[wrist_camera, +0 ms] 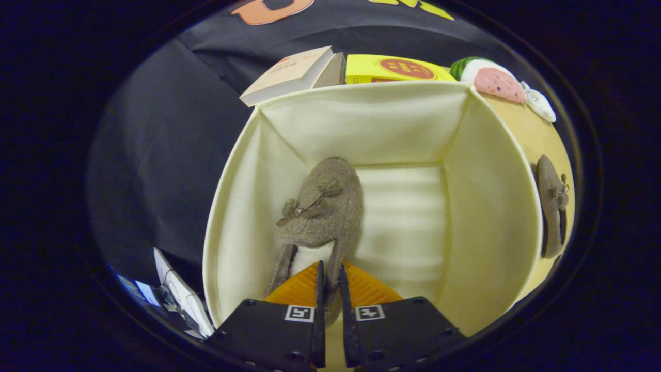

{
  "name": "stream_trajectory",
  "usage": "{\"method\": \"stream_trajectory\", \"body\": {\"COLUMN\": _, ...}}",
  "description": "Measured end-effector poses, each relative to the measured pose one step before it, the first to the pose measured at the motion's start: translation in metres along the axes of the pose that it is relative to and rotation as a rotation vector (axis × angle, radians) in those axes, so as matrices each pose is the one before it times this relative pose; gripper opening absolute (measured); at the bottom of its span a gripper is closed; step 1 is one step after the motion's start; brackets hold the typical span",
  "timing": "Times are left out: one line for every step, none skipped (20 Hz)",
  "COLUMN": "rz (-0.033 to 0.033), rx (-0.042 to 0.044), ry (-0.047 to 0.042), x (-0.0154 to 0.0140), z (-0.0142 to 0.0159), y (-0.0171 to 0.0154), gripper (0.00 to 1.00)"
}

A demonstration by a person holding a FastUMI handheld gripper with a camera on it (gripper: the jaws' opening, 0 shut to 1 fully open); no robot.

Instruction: Open the storage box then place both shoes into the box .Put the left shoe in first, then the right shoe, with the right side of both shoes facing outward in a uniform manner.

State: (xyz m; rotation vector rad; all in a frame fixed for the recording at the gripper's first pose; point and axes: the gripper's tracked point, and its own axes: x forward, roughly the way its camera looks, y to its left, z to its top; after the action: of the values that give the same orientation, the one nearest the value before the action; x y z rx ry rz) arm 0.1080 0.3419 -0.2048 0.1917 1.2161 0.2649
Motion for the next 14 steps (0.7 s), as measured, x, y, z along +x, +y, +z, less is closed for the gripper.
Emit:
{"method": "stream_trajectory", "body": {"rz": 0.01397, "rx": -0.00547, "ry": 0.00486, "x": 0.00061, "z": -0.0016, "y": -0.00126, "gripper": 0.21}}
{"method": "stream_trajectory", "body": {"rz": 0.0083, "rx": -0.00907, "ry": 0.00081, "x": -0.0029, "z": -0.00014, "y": -0.0019, "gripper": 0.25}}
{"method": "stream_trajectory", "body": {"rz": 0.00806, "rx": -0.01102, "ry": -0.00164, "x": -0.00519, "z": -0.00134, "y": -0.00055, "gripper": 0.33}}
{"method": "stream_trajectory", "body": {"rz": 0.00528, "rx": -0.00828, "ry": -0.0103, "x": -0.00629, "z": 0.00073, "y": -0.00087, "gripper": 0.33}}
{"method": "stream_trajectory", "body": {"rz": 0.00478, "rx": -0.00673, "ry": -0.01011, "x": -0.00832, "z": 0.00016, "y": 0.00077, "gripper": 0.38}}
{"method": "stream_trajectory", "body": {"rz": 0.00264, "rx": -0.00902, "ry": -0.00722, "x": -0.00938, "z": 0.00044, "y": -0.00063, "gripper": 0.4}}
{"method": "stream_trajectory", "body": {"rz": 0.0051, "rx": -0.0115, "ry": -0.01223, "x": -0.00893, "z": 0.00111, "y": 0.00076, "gripper": 0.4}}
{"method": "stream_trajectory", "body": {"rz": 0.00439, "rx": -0.01272, "ry": -0.01754, "x": -0.01087, "z": 0.00274, "y": 0.00042, "gripper": 0.4}}
{"method": "stream_trajectory", "body": {"rz": 0.00591, "rx": -0.01411, "ry": -0.01902, "x": -0.01218, "z": 0.0026, "y": 0.00102, "gripper": 0.4}}
{"method": "stream_trajectory", "body": {"rz": 0.0053, "rx": -0.0135, "ry": -0.01852, "x": -0.01212, "z": 0.00215, "y": -0.00013, "gripper": 0.4}}
{"method": "stream_trajectory", "body": {"rz": 0.00818, "rx": -0.00722, "ry": -0.01554, "x": -0.00986, "z": 0.00166, "y": 0.00036, "gripper": 0.39}}
{"method": "stream_trajectory", "body": {"rz": 0.01008, "rx": -0.00947, "ry": -0.01612, "x": -0.01315, "z": 0.00087, "y": 0.00081, "gripper": 0.4}}
{"method": "stream_trajectory", "body": {"rz": 0.00438, "rx": -0.01118, "ry": -0.0155, "x": -0.01438, "z": 0.00359, "y": -0.00226, "gripper": 0.45}}
{"method": "stream_trajectory", "body": {"rz": -0.00887, "rx": -0.01359, "ry": -0.01334, "x": -0.00997, "z": 0.00226, "y": -0.0048, "gripper": 0.45}}
